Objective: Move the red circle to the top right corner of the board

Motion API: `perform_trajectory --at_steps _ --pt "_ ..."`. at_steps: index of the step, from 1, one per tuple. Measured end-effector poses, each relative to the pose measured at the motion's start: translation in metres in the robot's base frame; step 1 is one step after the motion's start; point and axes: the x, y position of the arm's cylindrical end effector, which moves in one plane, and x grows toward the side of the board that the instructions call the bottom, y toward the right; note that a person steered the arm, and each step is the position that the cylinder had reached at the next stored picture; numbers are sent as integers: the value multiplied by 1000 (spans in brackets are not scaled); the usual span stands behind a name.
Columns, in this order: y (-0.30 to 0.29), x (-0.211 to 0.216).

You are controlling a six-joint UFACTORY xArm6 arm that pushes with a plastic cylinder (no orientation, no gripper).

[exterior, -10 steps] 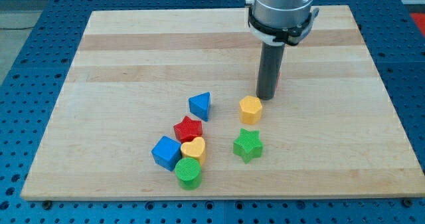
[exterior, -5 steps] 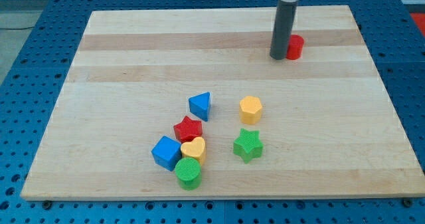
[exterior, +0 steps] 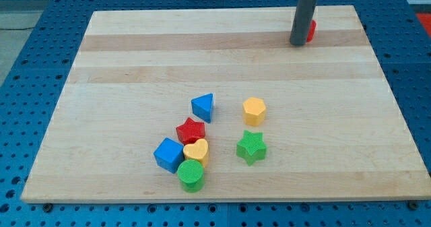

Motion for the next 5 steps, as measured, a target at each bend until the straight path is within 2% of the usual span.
perform_trajectory --at_steps 4,5 --pt "35 -51" --pt "38 -42"
